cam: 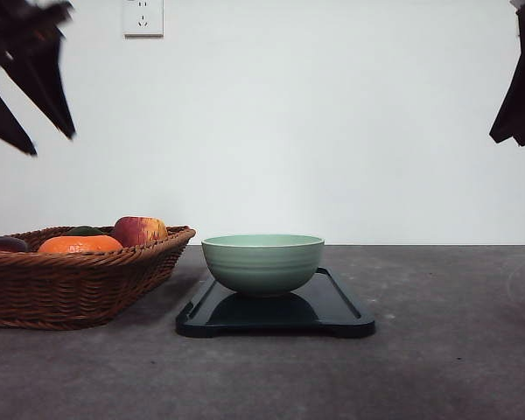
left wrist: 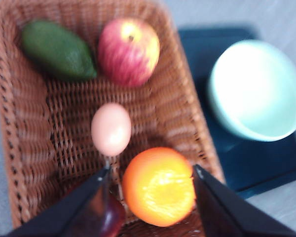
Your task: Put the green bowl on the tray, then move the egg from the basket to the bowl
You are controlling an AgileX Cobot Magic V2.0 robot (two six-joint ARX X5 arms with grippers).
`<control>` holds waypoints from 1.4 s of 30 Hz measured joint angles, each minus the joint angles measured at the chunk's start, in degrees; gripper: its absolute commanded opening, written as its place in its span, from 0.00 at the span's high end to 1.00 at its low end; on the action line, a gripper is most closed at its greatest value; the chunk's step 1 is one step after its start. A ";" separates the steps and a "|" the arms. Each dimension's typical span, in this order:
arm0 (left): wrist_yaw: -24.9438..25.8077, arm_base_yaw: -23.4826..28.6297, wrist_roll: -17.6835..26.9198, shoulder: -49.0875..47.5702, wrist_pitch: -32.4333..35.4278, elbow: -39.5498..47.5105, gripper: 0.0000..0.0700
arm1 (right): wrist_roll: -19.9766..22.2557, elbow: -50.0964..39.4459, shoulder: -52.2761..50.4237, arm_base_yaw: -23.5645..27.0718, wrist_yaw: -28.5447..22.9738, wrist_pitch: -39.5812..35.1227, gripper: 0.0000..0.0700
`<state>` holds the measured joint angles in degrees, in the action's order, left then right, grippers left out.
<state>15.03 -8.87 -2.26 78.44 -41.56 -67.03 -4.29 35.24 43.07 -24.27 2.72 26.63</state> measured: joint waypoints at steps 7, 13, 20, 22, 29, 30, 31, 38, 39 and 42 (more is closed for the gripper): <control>-4.21 -2.01 3.32 12.96 -2.62 -9.06 0.44 | 0.00 -0.02 0.02 0.00 0.00 -0.06 0.75; -7.11 -3.34 4.15 19.14 -1.05 -10.79 0.44 | 0.00 -0.02 0.04 0.00 0.00 -0.08 0.75; -8.73 -3.38 4.21 23.86 1.33 -10.80 0.44 | 0.00 -0.02 0.04 0.00 -0.14 -0.08 0.75; -8.73 -3.38 4.21 24.65 1.92 -10.81 0.44 | 0.00 -0.02 0.04 0.00 -0.80 -0.08 0.75; -8.74 -3.38 4.21 27.34 3.19 -10.81 0.44 | 0.00 -0.02 0.04 0.00 -1.29 -0.28 0.75; -8.75 -3.38 4.21 27.69 3.19 -10.81 0.44 | 0.00 -0.02 0.04 0.00 -1.29 -0.28 0.75; -8.75 -3.38 4.21 27.98 3.21 -10.81 0.44 | 0.00 -0.02 0.04 0.00 -1.29 -0.28 0.75; -8.89 -3.38 4.20 28.54 3.67 -10.81 0.44 | 0.00 -0.02 0.04 0.00 -1.44 -0.28 0.75; -8.93 -3.38 4.19 28.56 3.56 -10.81 0.44 | 0.00 -0.02 0.04 0.00 -1.44 -0.28 0.75; -8.93 -3.38 4.19 28.73 3.40 -10.81 0.44 | 0.00 -0.02 0.04 0.00 -1.46 -0.28 0.75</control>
<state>6.11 -12.25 1.93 107.17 -38.16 -77.84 -4.29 35.22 43.11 -24.27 1.26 26.35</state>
